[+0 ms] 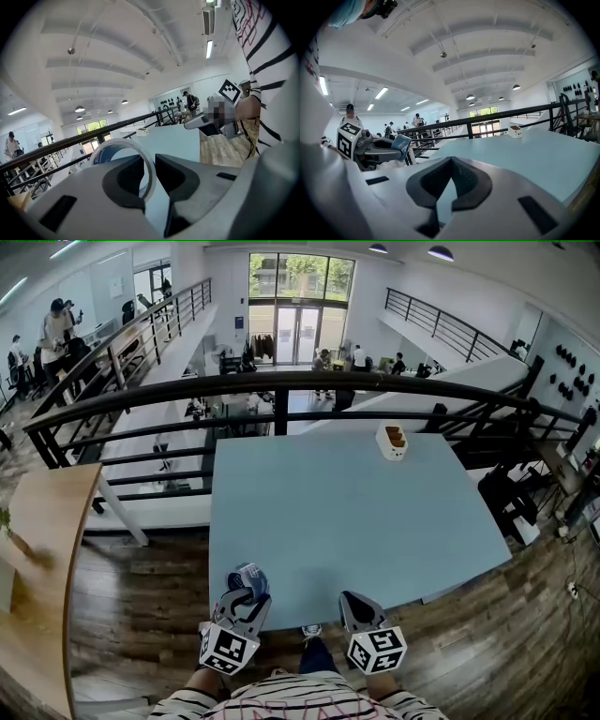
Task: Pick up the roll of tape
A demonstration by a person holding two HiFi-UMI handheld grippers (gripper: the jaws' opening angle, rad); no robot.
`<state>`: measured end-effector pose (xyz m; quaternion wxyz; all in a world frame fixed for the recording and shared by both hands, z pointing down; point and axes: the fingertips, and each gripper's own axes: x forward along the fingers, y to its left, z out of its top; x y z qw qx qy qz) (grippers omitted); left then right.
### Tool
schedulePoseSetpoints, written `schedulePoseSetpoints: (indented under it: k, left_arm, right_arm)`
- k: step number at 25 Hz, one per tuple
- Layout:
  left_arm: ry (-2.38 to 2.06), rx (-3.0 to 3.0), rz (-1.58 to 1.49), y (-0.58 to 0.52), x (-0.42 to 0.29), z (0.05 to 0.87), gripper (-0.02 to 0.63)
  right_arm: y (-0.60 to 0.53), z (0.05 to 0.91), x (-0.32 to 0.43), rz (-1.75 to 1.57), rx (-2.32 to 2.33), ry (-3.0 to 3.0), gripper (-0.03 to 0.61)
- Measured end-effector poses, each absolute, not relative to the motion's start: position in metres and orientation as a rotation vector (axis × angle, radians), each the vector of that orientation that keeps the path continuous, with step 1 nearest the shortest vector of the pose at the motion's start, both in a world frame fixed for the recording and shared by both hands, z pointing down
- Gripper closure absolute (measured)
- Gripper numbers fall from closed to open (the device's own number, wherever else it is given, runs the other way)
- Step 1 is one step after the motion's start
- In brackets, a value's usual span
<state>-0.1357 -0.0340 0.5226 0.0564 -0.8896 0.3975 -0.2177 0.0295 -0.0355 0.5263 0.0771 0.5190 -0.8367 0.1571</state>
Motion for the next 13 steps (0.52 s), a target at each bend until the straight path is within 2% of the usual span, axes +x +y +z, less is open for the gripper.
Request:
schedulePoseSetpoints:
  k: [13]
  left_arm:
    - [1.209,-2.705,-0.683,-0.0365,-0.1370,0.5316,0.522]
  right_arm:
    - [-0.0386,0.5300,0.0269,0.470,1.551,-2.499,0.552]
